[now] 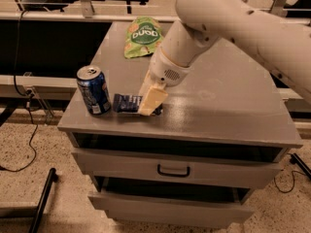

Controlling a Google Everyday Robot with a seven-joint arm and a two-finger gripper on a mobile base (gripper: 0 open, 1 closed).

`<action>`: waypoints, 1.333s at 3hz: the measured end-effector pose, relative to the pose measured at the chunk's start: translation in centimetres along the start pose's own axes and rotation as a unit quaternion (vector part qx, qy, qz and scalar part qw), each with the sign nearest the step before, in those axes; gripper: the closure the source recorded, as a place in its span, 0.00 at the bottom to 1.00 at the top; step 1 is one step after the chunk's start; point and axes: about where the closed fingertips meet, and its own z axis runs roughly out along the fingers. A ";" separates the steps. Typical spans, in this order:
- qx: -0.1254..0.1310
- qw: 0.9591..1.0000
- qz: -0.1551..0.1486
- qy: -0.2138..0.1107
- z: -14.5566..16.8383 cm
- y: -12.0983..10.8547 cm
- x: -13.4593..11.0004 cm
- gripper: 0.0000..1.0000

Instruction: Move rxbar blueberry near pepsi can

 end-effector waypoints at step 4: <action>-0.003 1.000 -0.006 -0.002 0.4 0.3 -0.8 0.18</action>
Offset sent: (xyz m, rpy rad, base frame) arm -0.0005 0.0052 0.0004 0.0054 0.0006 0.0061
